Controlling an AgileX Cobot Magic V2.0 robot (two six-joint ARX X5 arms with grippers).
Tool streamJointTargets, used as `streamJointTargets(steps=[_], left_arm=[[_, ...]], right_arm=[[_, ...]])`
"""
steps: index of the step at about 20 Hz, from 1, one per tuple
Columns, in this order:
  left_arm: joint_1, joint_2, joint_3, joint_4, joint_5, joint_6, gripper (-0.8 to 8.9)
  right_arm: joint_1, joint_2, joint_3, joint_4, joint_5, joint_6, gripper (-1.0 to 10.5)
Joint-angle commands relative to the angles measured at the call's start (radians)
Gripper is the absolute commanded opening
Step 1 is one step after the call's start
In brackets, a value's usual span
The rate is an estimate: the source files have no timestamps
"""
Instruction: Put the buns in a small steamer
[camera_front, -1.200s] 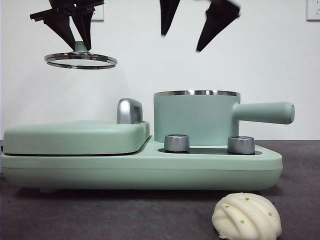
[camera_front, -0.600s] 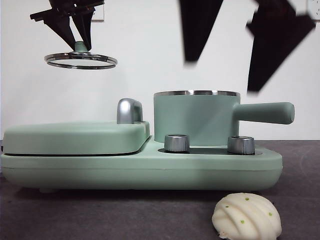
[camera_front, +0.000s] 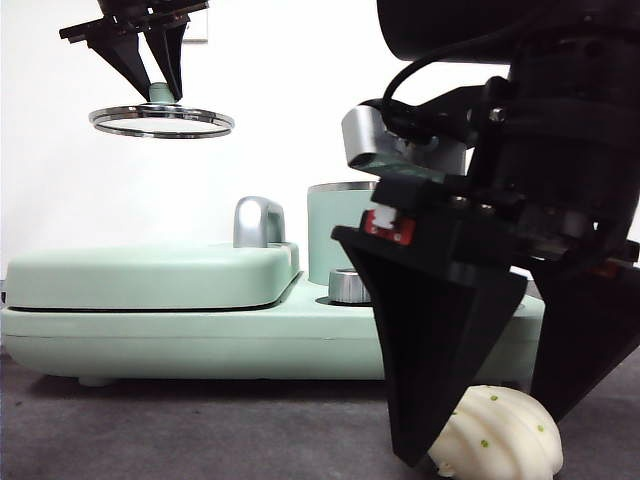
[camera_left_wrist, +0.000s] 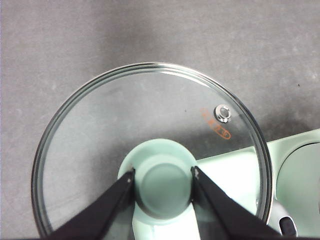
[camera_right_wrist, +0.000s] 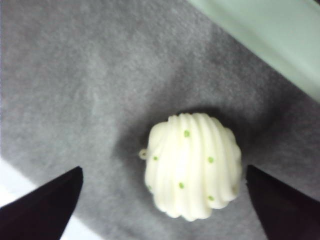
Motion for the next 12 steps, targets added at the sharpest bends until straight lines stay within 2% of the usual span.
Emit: streamJointTargets(steps=[1,4,7,10,12], left_arm=[[-0.002,0.000,0.041,0.012,0.002,-0.004,1.18],[-0.002,0.000,0.041,0.013,0.002,-0.004,1.18],[-0.002,0.000,0.041,0.014,0.002,-0.004,1.18],[-0.002,0.000,0.041,0.014,0.002,-0.004,1.18],[-0.002,0.000,0.041,0.014,0.002,-0.005,1.18]], right_arm=[[0.003,0.013,0.002,0.006,0.026,0.010,4.3],[-0.013,0.013,0.002,0.006,0.026,0.010,3.6],[-0.026,0.014,0.002,0.008,0.024,0.010,2.3],[-0.029,0.014,0.002,0.008,0.025,0.010,2.1],[-0.029,0.014,0.002,0.010,0.025,0.011,1.5]])
